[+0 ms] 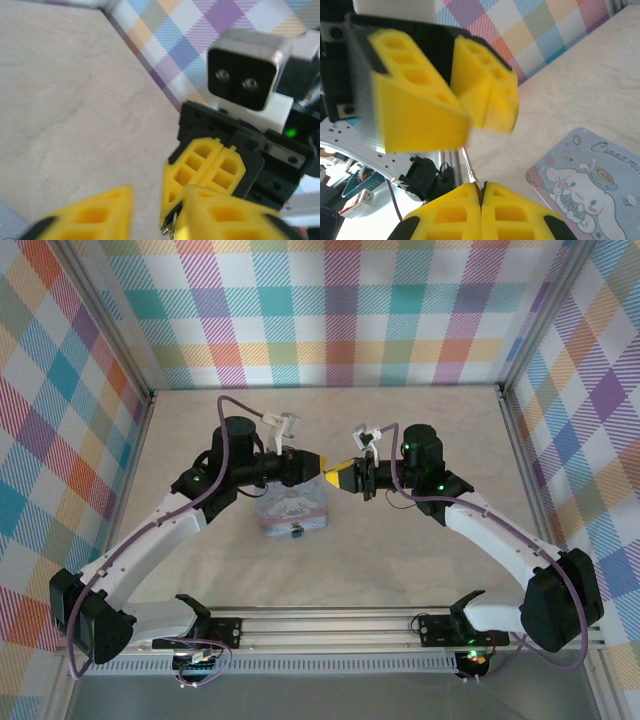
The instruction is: Unlock a padlock with a key
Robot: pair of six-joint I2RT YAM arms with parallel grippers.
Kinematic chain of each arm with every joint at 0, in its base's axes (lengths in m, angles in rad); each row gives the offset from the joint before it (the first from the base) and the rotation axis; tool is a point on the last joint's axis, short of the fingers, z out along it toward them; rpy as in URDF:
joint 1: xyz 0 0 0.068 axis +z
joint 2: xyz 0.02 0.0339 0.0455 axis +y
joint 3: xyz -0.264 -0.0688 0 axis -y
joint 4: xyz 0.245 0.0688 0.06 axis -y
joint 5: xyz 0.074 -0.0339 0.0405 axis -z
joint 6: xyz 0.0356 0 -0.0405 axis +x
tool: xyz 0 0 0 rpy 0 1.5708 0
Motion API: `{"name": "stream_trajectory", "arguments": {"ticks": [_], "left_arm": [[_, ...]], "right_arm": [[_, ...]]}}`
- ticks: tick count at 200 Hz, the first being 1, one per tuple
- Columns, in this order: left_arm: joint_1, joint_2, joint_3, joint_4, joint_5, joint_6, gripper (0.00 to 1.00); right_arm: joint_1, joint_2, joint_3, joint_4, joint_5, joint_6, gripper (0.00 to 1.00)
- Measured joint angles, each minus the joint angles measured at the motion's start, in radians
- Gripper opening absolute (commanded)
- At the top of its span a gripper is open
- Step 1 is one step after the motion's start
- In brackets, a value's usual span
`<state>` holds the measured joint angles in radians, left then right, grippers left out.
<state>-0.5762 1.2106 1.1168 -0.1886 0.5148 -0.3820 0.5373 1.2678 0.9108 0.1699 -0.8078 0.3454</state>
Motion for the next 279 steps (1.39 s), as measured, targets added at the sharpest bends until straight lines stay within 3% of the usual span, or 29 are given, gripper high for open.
{"name": "stream_trajectory", "arguments": {"ticks": [11, 32, 63, 103, 168, 233, 279], "left_arm": [[0.003, -0.016, 0.0, -0.032, -0.065, -0.008, 0.63], [0.034, -0.032, 0.004, -0.12, -0.17, -0.024, 0.72], [0.193, -0.02, -0.025, -0.214, -0.252, -0.096, 0.87], [0.322, 0.021, -0.187, -0.232, -0.278, -0.153, 0.94], [0.338, 0.194, -0.25, -0.115, -0.251, -0.119, 0.95], [0.338, 0.348, -0.244, 0.018, -0.17, -0.066, 0.76], [0.315, 0.463, -0.132, 0.039, -0.111, -0.031, 0.7]], "right_arm": [[0.0, -0.001, 0.0, -0.032, 0.024, -0.019, 0.01], [0.0, -0.003, 0.0, -0.116, 0.093, -0.061, 0.01], [0.0, -0.008, 0.0, -0.231, 0.211, -0.107, 0.02], [-0.007, -0.009, 0.0, -0.294, 0.299, -0.131, 0.02], [-0.008, -0.014, 0.0, -0.33, 0.329, -0.153, 0.02], [-0.008, -0.039, -0.003, -0.334, 0.33, -0.153, 0.02], [-0.008, -0.048, -0.035, -0.337, 0.33, -0.152, 0.02]]}}
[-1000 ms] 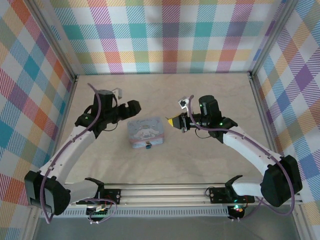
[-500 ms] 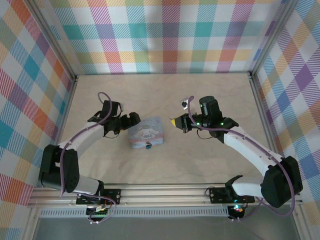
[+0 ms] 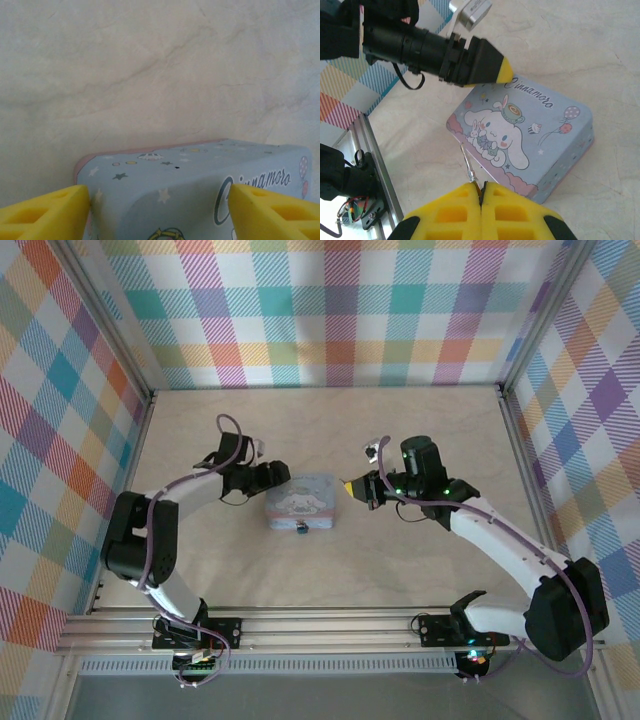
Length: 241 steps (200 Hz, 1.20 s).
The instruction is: Unlock a padlock with a key
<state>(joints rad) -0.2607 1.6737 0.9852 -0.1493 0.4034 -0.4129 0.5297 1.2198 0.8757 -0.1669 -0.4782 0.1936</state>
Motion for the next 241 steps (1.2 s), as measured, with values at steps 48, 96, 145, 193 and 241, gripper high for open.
{"name": "stream_trajectory", "arguments": {"ticks": [48, 96, 145, 193, 241], "left_arm": [[-0.067, 0.156, 0.169, 0.007, 0.021, 0.028, 0.69], [-0.103, 0.268, 0.295, 0.021, 0.044, 0.04, 0.73], [-0.091, 0.171, 0.28, -0.002, -0.026, 0.068, 0.8], [-0.064, -0.2, 0.086, -0.009, -0.135, 0.061, 0.81], [-0.067, -0.499, -0.18, -0.032, -0.167, 0.026, 0.82]], "right_arm": [[0.0, 0.006, -0.037, 0.016, -0.004, 0.036, 0.02], [0.0, 0.101, -0.068, 0.095, -0.008, 0.129, 0.02], [-0.001, 0.238, -0.082, 0.24, -0.047, 0.234, 0.01], [0.0, 0.43, -0.013, 0.349, -0.097, 0.306, 0.01], [0.011, 0.566, 0.114, 0.387, -0.119, 0.328, 0.01]]}}
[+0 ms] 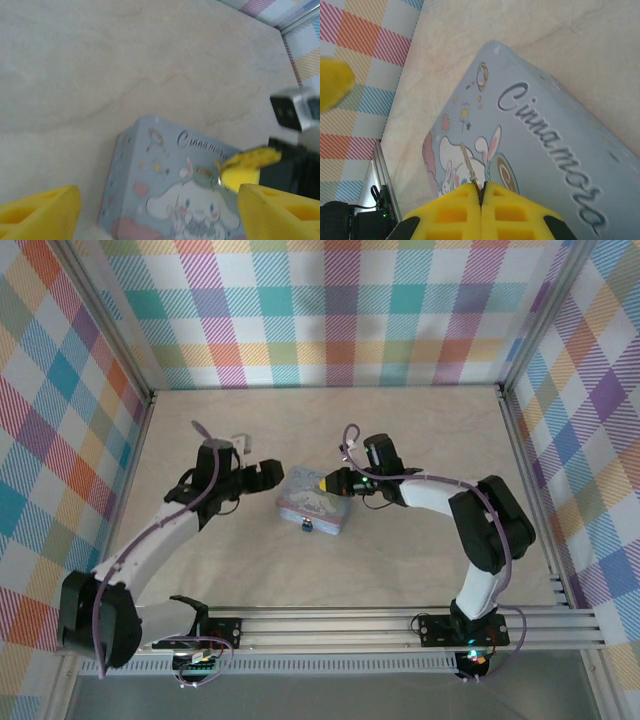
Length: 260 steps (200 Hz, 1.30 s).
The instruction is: Unlock a padlock with a key
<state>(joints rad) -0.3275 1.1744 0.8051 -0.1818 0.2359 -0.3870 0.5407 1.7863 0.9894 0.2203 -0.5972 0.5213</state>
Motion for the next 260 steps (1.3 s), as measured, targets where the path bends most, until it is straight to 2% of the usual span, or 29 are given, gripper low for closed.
{"name": "stream_trajectory", "arguments": {"ticks": [44, 89, 116, 166, 260], "left_arm": [[-0.02, -0.131, -0.118, -0.007, 0.009, -0.028, 0.82], [-0.052, -0.148, -0.161, 0.008, 0.056, -0.033, 0.8], [-0.109, -0.14, -0.165, 0.041, 0.073, -0.031, 0.78], [-0.202, 0.005, -0.169, 0.13, 0.085, -0.008, 0.73], [-0.32, 0.293, -0.174, 0.32, 0.067, 0.029, 0.73]], "right_arm": [[0.004, 0.065, 0.055, -0.012, 0.002, 0.003, 0.01], [-0.006, 0.068, 0.073, -0.049, 0.013, 0.003, 0.01], [-0.036, 0.068, 0.073, -0.054, 0.013, 0.003, 0.01], [-0.081, 0.068, 0.073, -0.057, 0.013, 0.002, 0.01], [-0.084, 0.069, 0.073, -0.056, 0.013, 0.003, 0.01]]}}
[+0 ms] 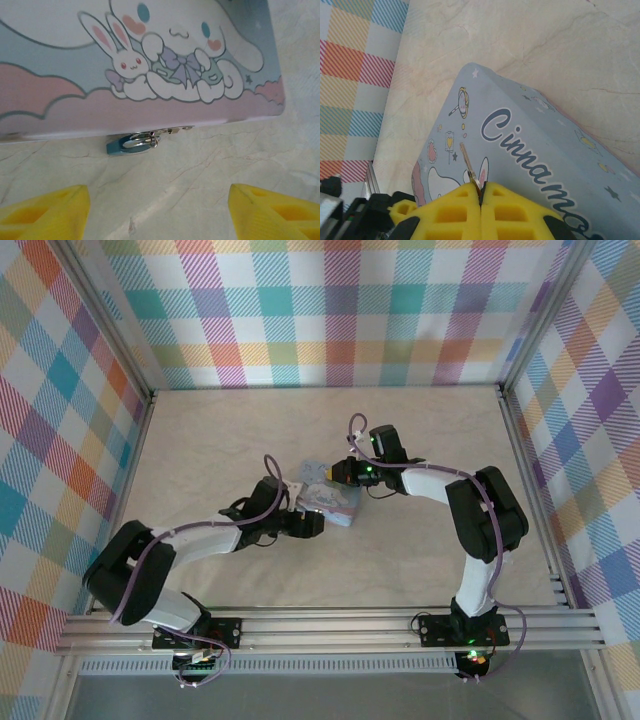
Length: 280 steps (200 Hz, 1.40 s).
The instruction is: Unlock a padlock with a key
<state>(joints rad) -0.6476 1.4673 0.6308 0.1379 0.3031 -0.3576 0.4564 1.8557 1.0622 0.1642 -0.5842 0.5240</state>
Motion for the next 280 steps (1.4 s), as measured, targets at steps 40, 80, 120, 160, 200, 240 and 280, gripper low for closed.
{"name": "stream_trajectory", "arguments": {"ticks": [40, 80, 120, 160, 200, 240, 280], "left_arm": [[-0.013, 0.088, 0.008, 0.062, -0.041, 0.008, 0.69], [-0.013, 0.156, 0.067, 0.074, -0.071, 0.035, 0.65], [-0.012, 0.216, 0.135, 0.064, -0.089, 0.068, 0.64], [-0.011, 0.227, 0.145, 0.065, -0.092, 0.085, 0.57], [-0.013, 0.25, 0.144, 0.098, -0.092, 0.087, 0.55], [-0.018, 0.275, 0.143, 0.124, -0.104, 0.086, 0.5], [-0.035, 0.28, 0.142, 0.132, -0.154, 0.086, 0.46]], "right_arm": [[0.0, 0.0, -0.001, 0.0, 0.0, 0.0, 0.01], [0.0, 0.0, -0.002, 0.004, 0.008, -0.001, 0.01], [-0.025, 0.0, -0.003, 0.022, 0.039, -0.001, 0.01], [-0.03, 0.0, -0.008, 0.034, 0.042, -0.001, 0.01], [-0.032, 0.0, -0.013, 0.05, 0.046, 0.0, 0.01], [-0.032, 0.0, -0.014, 0.055, 0.05, -0.001, 0.01], [-0.032, 0.0, -0.014, 0.056, 0.053, -0.001, 0.01]]}}
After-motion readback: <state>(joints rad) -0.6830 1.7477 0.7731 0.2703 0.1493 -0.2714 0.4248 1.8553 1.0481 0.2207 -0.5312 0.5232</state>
